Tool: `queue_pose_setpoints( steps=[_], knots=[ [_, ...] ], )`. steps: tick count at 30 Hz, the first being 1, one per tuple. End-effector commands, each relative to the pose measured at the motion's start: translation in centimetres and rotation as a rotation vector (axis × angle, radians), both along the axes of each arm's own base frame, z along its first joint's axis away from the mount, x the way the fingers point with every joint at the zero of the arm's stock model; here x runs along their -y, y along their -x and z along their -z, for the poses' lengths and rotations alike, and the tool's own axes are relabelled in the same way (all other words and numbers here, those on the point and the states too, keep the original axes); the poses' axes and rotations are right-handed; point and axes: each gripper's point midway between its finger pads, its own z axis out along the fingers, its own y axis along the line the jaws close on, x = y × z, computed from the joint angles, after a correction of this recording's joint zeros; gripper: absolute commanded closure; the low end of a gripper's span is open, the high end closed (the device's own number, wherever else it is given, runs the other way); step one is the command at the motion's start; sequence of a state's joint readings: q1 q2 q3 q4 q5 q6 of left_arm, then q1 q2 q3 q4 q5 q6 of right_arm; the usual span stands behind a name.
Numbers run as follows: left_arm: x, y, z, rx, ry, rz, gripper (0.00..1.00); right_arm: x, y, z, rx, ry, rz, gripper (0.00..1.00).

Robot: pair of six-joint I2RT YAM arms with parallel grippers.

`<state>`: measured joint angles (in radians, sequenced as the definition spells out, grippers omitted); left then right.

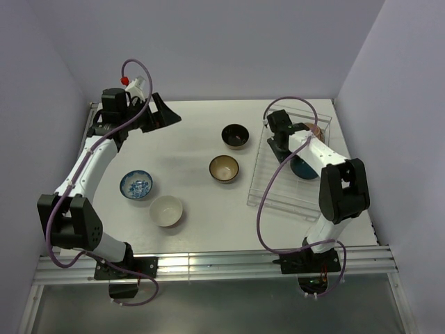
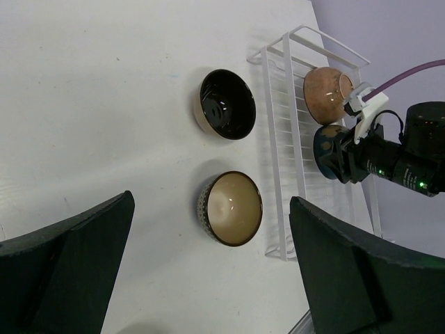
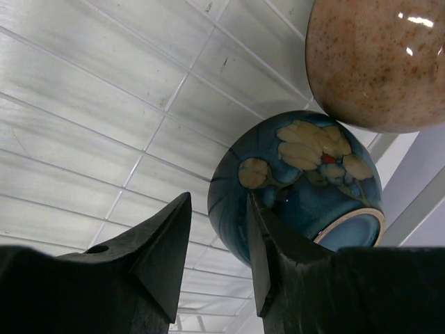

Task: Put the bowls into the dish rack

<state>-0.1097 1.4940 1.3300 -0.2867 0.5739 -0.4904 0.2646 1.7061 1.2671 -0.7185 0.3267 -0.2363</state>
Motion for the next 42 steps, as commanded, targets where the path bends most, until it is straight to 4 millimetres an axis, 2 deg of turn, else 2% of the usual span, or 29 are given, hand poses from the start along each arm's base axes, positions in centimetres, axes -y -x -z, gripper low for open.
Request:
queue_pose_setpoints(
  steps=[1, 4, 6, 7, 10, 13, 14, 15, 20, 22, 24, 25, 26, 27, 28, 30, 31, 32, 33, 36, 41, 42],
  knots=[
    [-0.1, 0.2, -2.5, 0.112, -0.001, 0.013, 0.01, 1.6, -1.2, -1.6, 0.043, 0.032, 0.003, 0.54],
    [0.0, 0.2, -2.2, 0.125, -0.002, 0.022, 0.0, 1.4, -1.7, -2.4, 0.056, 0.02, -0.011, 0.52],
    [0.2, 0.4, -2.0, 0.136, -0.015, 0.048, 0.01, 0.6, -2.1, -3.9, 0.079, -0.024, -0.032, 0.48],
    [0.2, 0.4, -2.1, 0.147, -0.023, 0.057, 0.01, 0.1, -2.8, -5.3, 0.112, -0.049, -0.036, 0.46],
    [0.1, 0.6, -1.9, 0.175, -0.068, 0.088, 0.01, -1.2, -3.0, -8.1, 0.16, -0.128, -0.059, 0.36],
    [0.2, 0.7, -1.5, 0.177, -0.111, 0.112, 0.01, -2.6, -3.5, -12.5, 0.26, -0.217, -0.086, 0.17],
    [0.2, 0.8, -1.4, 0.177, -0.121, 0.121, 0.0, -2.9, -3.2, -14.1, 0.302, -0.245, -0.089, 0.06],
    [0.4, 0.9, -1.3, 0.177, -0.133, 0.132, 0.01, -3.0, -3.2, -15.1, 0.333, -0.261, -0.094, 0.02],
    [2.0, 1.1, 0.0, 0.178, -0.243, 0.184, 0.03, -4.5, -1.6, -19.1, 0.428, -0.372, -0.145, 0.0],
    [3.7, 0.8, 0.6, 0.182, -0.263, 0.219, 0.03, -4.6, -1.0, -19.5, 0.444, -0.389, -0.15, 0.0],
    [4.6, -0.6, 1.5, 0.169, -0.29, 0.202, 0.05, -5.0, -0.3, -20.5, 0.475, -0.42, -0.168, 0.0],
    [5.9, -0.8, 1.9, 0.162, -0.296, 0.21, 0.07, -4.9, 0.0, -20.1, 0.472, -0.424, -0.165, 0.0],
    [6.0, -1.8, 2.5, 0.151, -0.321, 0.169, 0.09, -4.7, 0.3, -20.7, 0.502, -0.436, -0.134, 0.0],
    [6.9, -3.3, 3.5, 0.112, -0.316, 0.145, 0.1, -4.8, 0.4, -20.9, 0.519, -0.449, -0.125, 0.0],
    [8.3, -3.5, 4.1, 0.101, -0.321, 0.162, 0.12, -4.8, 0.7, -20.5, 0.513, -0.459, -0.121, 0.0],
    [9.9, -5.6, 5.7, 0.073, -0.318, 0.137, 0.12, -5.1, 1.3, -21.1, 0.54, -0.496, -0.134, 0.0],
    [10.8, -6.2, 6.1, 0.072, -0.315, 0.132, 0.12, -5.2, 1.6, -20.5, 0.532, -0.504, -0.134, 0.0],
    [11.4, -6.8, 6.5, 0.073, -0.31, 0.126, 0.12, -5.3, 1.9, -20.8, 0.544, -0.518, -0.131, 0.0],
    [12.2, -8.1, 7.6, 0.057, -0.294, 0.117, 0.12, -5.4, 2.0, -20.7, 0.548, -0.527, -0.132, 0.0],
    [14.5, -9.7, 9.5, 0.027, -0.272, 0.137, 0.11, -5.1, 2.3, -20.2, 0.546, -0.522, -0.112, 0.0],
    [18.0, -11.0, 12.6, 0.013, -0.235, 0.158, 0.12, -3.9, 2.7, -18.8, 0.527, -0.508, -0.065, 0.0],
    [18.5, -11.3, 13.8, 0.013, -0.248, 0.147, 0.12, -3.5, 2.8, -18.4, 0.517, -0.506, -0.052, 0.0]
  ],
)
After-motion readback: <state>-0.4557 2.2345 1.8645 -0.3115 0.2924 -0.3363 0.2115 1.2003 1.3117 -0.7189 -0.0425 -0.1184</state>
